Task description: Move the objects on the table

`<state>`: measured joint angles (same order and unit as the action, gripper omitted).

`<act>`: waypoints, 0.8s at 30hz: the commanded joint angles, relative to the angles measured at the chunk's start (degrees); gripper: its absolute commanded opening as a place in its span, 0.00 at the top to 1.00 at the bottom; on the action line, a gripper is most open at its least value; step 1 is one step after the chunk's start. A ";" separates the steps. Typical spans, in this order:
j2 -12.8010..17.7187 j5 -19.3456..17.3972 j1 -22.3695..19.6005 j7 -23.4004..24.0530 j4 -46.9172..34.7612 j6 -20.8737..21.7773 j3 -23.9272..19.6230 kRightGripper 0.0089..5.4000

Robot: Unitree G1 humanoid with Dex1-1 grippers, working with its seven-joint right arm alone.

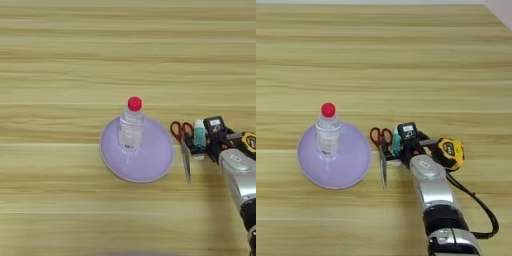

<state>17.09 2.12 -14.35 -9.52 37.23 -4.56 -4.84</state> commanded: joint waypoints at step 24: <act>1.45 0.66 -7.51 1.78 5.55 0.00 -0.06 0.00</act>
<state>17.11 2.88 -17.68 -7.93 44.34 -5.53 -4.46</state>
